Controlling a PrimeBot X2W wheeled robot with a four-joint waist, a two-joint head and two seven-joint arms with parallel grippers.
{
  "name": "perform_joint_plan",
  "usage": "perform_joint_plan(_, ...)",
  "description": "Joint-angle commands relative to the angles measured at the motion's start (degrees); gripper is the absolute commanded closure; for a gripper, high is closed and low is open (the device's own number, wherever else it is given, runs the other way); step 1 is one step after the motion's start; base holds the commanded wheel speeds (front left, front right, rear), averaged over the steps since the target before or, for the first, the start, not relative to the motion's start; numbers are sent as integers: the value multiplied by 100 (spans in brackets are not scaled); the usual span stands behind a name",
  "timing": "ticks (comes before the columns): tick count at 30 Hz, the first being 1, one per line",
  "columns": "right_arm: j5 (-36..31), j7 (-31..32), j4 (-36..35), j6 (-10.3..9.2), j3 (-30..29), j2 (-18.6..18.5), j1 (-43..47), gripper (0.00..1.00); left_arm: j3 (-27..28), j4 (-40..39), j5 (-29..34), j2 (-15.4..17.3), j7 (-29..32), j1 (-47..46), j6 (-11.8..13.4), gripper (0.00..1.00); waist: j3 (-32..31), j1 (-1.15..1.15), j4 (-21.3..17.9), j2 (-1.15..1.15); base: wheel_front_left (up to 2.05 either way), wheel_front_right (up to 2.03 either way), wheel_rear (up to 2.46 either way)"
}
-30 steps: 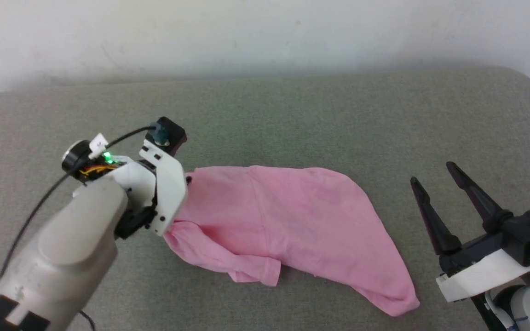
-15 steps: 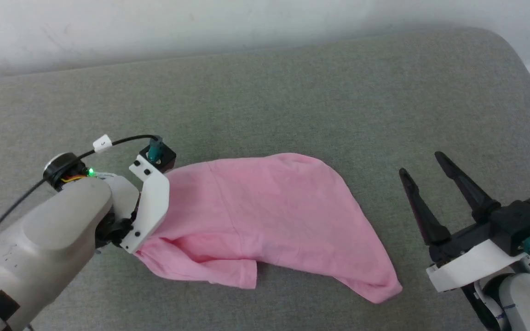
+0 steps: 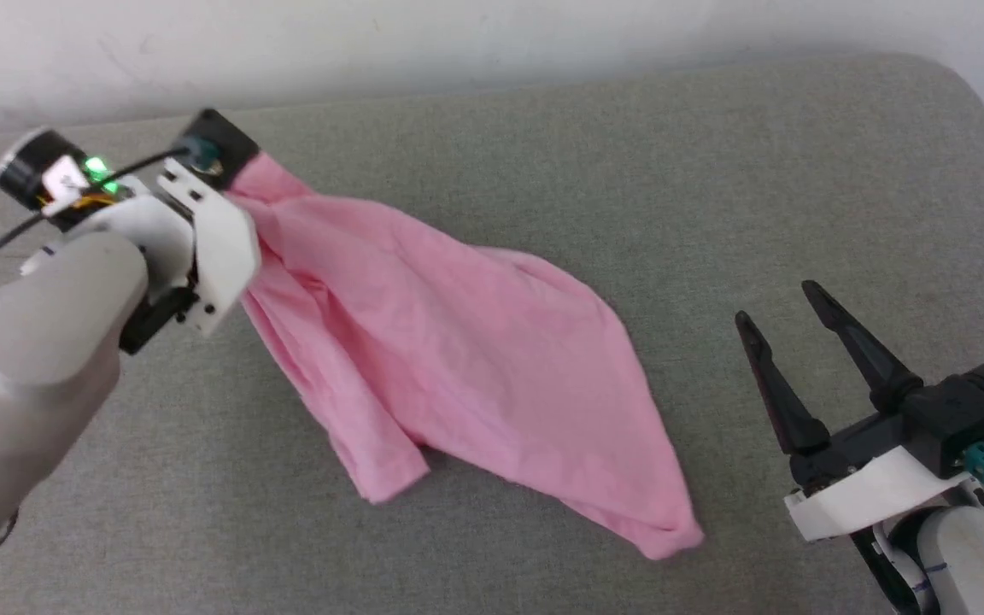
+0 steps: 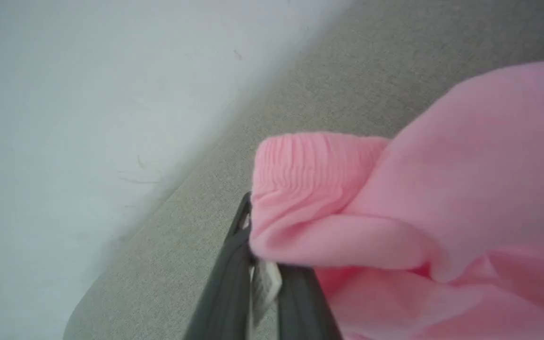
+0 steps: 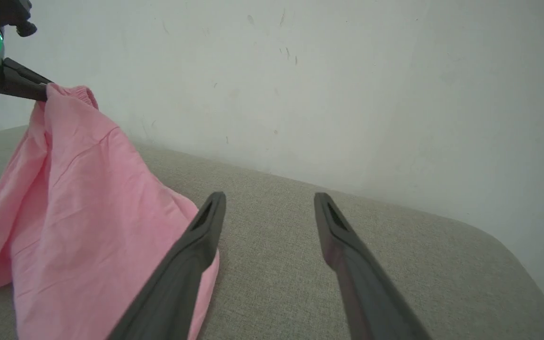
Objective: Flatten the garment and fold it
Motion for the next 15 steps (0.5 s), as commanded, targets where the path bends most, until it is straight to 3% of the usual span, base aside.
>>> perform_joint_plan(1, -51, -43, -31, -5, 25, 25, -112, 0, 68, 157, 50, -33, -212, -41, 131, 100, 146, -1, -140, 0, 0, 0, 0)
perform_joint_plan(8, -225, -125, -42, -5, 9, 112, -315, 0, 247, 1401, 136, -119, -881, 83, 763, 100, 521, -1, -570, 0, 0, 0, 0)
perform_joint_plan(12, -246, -147, -9, -5, 62, 149, -357, 0, 374, 1902, -103, -212, -1010, 343, 775, 100, 616, -1, -691, 0, 0, 0, 0)
perform_joint_plan(15, -257, -163, 45, -5, 93, 157, -375, 0, 476, 2264, -341, -343, -1096, 572, 641, 100, 622, -1, -717, 0, 0, 0, 0)
